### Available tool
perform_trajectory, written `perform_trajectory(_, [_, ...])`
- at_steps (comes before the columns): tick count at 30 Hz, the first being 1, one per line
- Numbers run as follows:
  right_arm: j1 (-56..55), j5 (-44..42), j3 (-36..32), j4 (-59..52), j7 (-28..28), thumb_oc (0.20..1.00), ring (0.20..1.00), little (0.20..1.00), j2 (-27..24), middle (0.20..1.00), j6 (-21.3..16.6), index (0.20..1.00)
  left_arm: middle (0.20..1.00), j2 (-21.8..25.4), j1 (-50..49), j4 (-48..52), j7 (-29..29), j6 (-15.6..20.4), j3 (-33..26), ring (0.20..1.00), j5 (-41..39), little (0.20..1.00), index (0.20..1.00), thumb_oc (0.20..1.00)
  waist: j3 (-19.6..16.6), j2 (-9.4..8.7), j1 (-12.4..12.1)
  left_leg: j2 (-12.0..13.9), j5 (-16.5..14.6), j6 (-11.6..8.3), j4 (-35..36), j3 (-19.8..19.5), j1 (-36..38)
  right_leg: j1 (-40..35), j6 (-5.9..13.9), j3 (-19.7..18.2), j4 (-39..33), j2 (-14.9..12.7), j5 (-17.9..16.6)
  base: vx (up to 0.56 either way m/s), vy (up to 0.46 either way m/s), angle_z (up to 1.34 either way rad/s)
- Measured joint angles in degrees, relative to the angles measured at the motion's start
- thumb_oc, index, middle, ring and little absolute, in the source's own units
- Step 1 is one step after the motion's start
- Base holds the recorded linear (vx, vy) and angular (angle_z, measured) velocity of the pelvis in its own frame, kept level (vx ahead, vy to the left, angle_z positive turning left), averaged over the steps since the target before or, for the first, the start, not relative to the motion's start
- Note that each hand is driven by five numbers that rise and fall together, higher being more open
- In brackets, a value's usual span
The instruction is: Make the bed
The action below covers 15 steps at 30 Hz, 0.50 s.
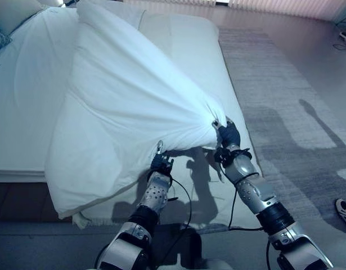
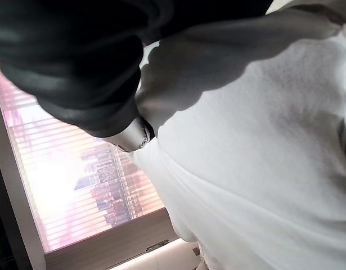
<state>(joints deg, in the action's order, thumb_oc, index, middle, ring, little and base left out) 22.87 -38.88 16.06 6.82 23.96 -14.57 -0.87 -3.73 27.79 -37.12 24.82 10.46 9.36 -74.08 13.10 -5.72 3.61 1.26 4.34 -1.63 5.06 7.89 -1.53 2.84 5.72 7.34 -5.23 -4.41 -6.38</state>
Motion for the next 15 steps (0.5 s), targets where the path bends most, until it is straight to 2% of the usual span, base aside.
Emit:
perform_trajectory(8, [-3.5, 1.8, -2.3, 1.5, 0.1, 0.2, 0.2, 0.2, 2.5, 0.2, -0.1, 0.2, 1.0, 0.4, -1.4, 6.6, 0.0, 2.7, -2.2, 1.0, -1.1, 1.0, 1.0, 1.0, 0.0, -0.01, -0.3, 0.2, 0.0, -0.01, 0.0, -0.9, 0.9, -2.0, 0.75, 1.7, 0.0, -0.1, 0.6, 0.01, -0.024, 0.14])
perform_trajectory(13, [-6.1, 2.3, -2.5, 2.9, -0.1, 0.2, 0.2, 0.2, 3.9, 0.2, -0.6, 0.2, 1.0, 1.1, -1.4, 6.7, 0.0, 3.3, -2.3, 1.0, -1.1, 1.0, 1.0, 1.0, 0.0, -0.04, -0.2, 0.3, 0.0, -0.02, 0.0, -1.9, 1.1, -2.8, 1.05, 2.7, 0.0, -0.1, 0.8, 0.0, -0.009, 0.14])
perform_trajectory(14, [-6.0, 2.6, -2.5, 3.9, -0.3, 0.2, 0.2, 0.2, 5.1, 0.2, -1.0, 0.2, 0.824, 2.1, -1.4, 6.7, 0.0, 3.3, -2.3, 0.824, -1.0, 0.824, 0.824, 0.824, -0.1, -0.06, -0.2, 0.3, 0.0, -0.02, 0.0, -1.9, 1.1, -2.8, 1.05, 2.7, 0.0, -0.1, 0.8, 0.0, 0.0, 0.0])
perform_trajectory(15, [-6.5, 2.7, -2.5, 3.9, -0.5, 0.2, 0.2, 0.2, 5.4, 0.2, -1.0, 0.2, 0.438, 2.6, -1.4, 6.7, 0.0, 3.3, -2.4, 0.438, -1.0, 0.438, 0.438, 0.438, -0.1, -0.05, -0.2, 0.2, 0.0, -0.02, 0.0, -1.9, 1.1, -2.9, 1.05, 2.7, 0.0, -0.1, 0.8, 0.0, 0.0, 0.0])
